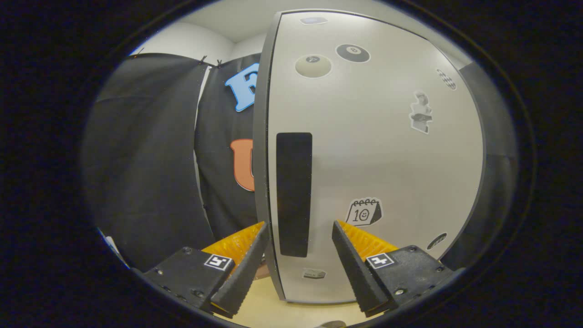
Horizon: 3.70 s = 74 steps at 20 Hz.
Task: Open the shoe cabinet door, grab the shoes and put them into the shoe cabinet, then close the shoe cabinet door.
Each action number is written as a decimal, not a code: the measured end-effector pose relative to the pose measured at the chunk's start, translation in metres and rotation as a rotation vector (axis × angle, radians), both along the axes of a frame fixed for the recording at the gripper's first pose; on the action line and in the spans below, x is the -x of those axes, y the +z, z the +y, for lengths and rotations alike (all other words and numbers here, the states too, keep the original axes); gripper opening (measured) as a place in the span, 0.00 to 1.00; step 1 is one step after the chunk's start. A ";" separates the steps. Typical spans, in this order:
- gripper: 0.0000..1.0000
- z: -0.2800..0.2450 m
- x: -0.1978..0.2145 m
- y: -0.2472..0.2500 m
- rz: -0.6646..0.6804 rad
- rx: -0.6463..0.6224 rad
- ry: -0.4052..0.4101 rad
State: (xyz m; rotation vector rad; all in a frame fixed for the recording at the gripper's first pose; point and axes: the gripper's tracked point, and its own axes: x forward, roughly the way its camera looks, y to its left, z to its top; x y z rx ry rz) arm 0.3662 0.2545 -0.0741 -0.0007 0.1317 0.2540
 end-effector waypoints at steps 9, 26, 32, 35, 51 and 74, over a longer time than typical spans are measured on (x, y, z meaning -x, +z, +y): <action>0.40 0.007 -0.002 0.006 0.019 -0.012 -0.010; 0.28 -0.065 0.145 0.004 0.038 -0.004 0.098; 0.26 -0.129 0.213 0.003 0.059 -0.050 0.056; 0.24 -0.168 0.240 0.003 0.055 -0.051 0.032; 0.10 -0.337 0.277 0.007 0.069 -0.045 -0.044; 0.90 -0.420 0.344 -0.020 0.104 0.009 -0.225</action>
